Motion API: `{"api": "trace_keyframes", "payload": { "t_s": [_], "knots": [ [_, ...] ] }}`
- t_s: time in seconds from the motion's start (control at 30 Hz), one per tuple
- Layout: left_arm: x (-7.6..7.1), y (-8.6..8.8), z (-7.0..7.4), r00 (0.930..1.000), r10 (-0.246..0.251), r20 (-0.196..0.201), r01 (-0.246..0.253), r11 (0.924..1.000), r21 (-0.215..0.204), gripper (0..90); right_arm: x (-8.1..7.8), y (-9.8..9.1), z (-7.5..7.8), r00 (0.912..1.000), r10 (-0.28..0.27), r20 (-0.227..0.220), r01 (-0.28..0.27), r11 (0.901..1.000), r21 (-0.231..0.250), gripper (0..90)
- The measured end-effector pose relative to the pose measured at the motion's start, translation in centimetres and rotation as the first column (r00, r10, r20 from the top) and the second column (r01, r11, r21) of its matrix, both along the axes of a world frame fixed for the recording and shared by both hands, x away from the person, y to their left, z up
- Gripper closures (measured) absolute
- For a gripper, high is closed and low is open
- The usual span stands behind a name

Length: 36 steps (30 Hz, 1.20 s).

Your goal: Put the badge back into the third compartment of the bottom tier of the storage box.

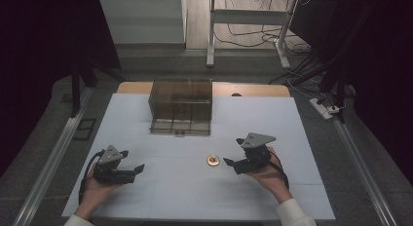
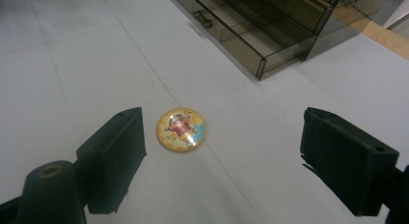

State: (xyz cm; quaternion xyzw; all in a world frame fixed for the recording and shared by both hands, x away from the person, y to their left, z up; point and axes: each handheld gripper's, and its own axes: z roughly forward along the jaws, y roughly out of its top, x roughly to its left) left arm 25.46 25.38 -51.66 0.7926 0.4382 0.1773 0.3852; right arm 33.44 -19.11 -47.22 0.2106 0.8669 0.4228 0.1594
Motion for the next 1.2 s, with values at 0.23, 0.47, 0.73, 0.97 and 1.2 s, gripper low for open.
{"api": "trace_keyframes", "payload": {
  "t_s": [0.23, 0.47, 0.73, 0.97, 1.2],
  "knots": [
    [0.0, 0.0, 0.0, 1.0000, -0.001, 0.001, 0.001, 1.0000, -0.001, 17.5, 0.4, 1.0, -0.1, 0.9999, 0.012, -0.007, -0.012, 0.9997, -0.020, 15.8],
    [0.0, 0.0, 0.0, 1.0000, -0.001, 0.000, 0.001, 1.0000, -0.001, 17.5, 0.7, 1.7, -0.1, 0.9997, 0.018, -0.017, -0.018, 0.9996, -0.023, 15.9],
    [0.0, -0.1, 0.0, 1.0000, -0.003, 0.000, 0.003, 1.0000, 0.003, 17.5, 1.0, 2.6, -0.3, 0.9991, 0.026, -0.034, -0.027, 0.9989, -0.038, 15.8],
    [0.0, 0.0, 0.0, 1.0000, -0.002, -0.001, 0.002, 1.0000, 0.002, 17.6, 1.5, 3.6, -0.5, 0.9985, 0.021, -0.050, -0.024, 0.9979, -0.060, 15.8],
    [0.0, -0.2, -0.1, 1.0000, -0.008, -0.001, 0.008, 0.9999, 0.007, 17.7, 1.6, 4.5, -0.5, 0.9974, 0.027, -0.067, -0.032, 0.9963, -0.079, 15.8]
  ]
}}
